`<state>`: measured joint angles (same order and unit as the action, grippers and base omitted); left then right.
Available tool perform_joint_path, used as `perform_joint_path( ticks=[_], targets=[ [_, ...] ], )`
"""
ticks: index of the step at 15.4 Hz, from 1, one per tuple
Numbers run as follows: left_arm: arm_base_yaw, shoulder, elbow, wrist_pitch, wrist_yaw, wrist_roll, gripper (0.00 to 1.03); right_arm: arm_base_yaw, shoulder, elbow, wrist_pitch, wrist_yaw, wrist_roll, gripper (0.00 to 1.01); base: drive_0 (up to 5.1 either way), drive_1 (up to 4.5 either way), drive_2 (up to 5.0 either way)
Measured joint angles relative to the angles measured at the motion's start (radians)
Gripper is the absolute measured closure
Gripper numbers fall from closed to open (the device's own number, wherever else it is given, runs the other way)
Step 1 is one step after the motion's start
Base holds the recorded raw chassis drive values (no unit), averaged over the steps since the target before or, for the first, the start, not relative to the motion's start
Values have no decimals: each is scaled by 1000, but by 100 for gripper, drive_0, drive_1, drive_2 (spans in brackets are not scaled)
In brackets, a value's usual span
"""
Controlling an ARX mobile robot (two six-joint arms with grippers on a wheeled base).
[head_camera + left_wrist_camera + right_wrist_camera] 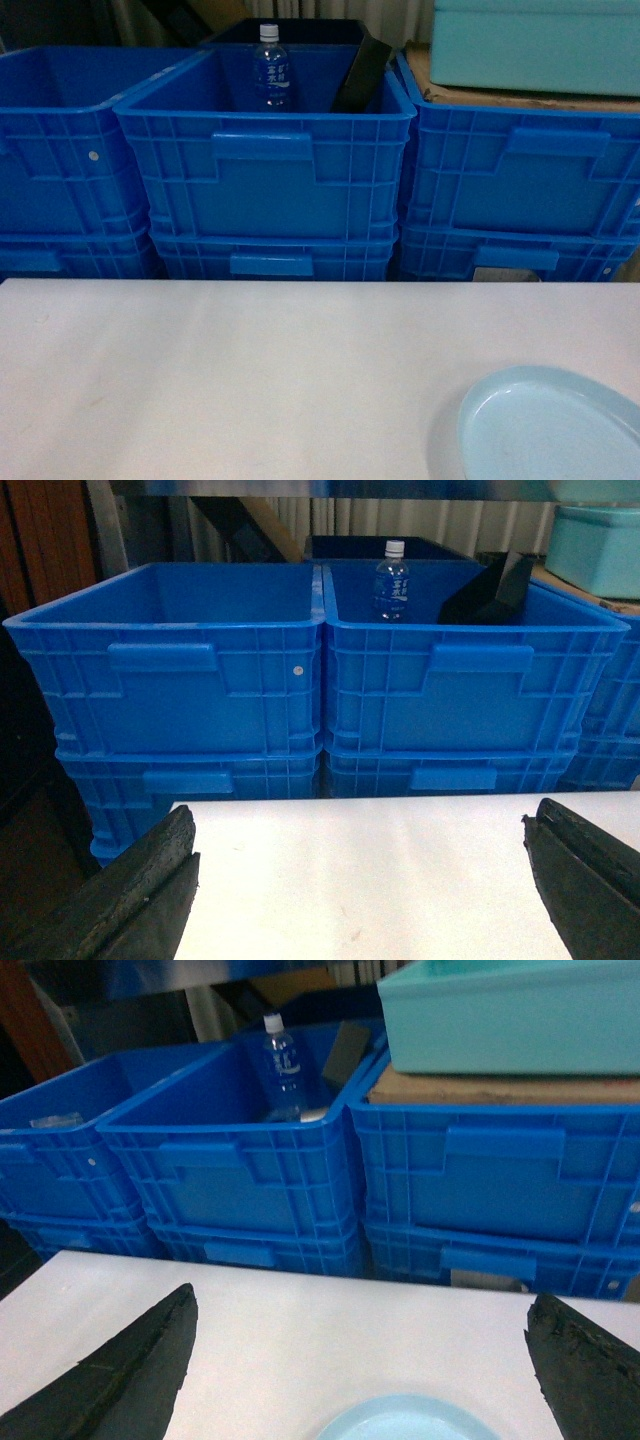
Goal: Place blue tray on left shelf second layer neatly
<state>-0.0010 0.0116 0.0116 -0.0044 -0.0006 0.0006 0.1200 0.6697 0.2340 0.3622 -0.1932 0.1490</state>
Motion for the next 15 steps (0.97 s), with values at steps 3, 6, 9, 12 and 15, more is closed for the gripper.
perform_joint_path(
  ticks=[3,6,9,12,15],
  targets=[
    [0,0,0,-1,0,0,5,-309,743,404,-387,-452,104,3,0,0,0],
    [0,0,0,0,0,0,5,-424,908,439,-532,-531,2,3,0,0,0],
    [0,0,0,0,0,0,5,-468,960,442,-526,-528,-120,3,0,0,0],
    [0,0,0,0,0,0,5,-475,1015,438,-488,-532,-173,3,0,0,0],
    [0,0,0,0,0,0,5,-493,1079,424,-454,-525,-183,3,0,0,0]
  ],
)
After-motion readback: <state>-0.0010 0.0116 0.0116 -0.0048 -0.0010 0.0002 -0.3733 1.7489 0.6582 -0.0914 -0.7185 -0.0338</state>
